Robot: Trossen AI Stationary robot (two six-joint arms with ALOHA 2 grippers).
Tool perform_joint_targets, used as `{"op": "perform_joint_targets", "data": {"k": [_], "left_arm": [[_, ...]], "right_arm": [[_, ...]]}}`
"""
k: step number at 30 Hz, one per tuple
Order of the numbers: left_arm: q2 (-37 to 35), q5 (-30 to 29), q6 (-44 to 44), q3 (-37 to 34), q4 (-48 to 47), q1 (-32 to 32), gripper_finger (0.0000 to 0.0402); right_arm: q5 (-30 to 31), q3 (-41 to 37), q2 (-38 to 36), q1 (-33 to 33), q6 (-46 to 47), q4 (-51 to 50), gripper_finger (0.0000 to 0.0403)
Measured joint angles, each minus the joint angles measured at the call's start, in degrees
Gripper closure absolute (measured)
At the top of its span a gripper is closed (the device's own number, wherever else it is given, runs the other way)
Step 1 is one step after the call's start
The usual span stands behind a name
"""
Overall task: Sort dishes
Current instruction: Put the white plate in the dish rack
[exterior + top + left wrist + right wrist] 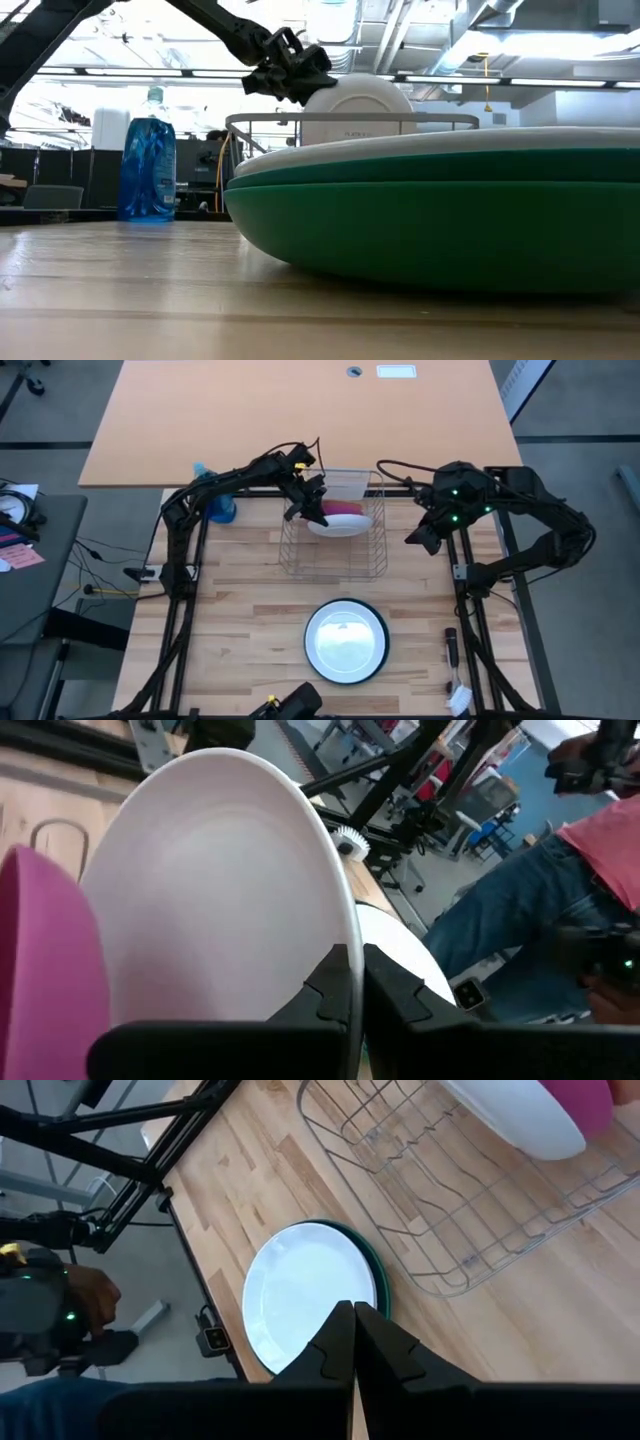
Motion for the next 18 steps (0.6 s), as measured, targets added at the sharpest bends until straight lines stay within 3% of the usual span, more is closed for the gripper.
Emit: {"op": "perform_joint_targets", "data": {"k": [18], "left_arm": [[0.88, -5.66, -3.25, 0.02, -1.0, -0.24, 0.0381]], "right_arm": [[-0.02, 0.0, 0.0, 0.0, -0.02, -0.61, 0.0393]]}}
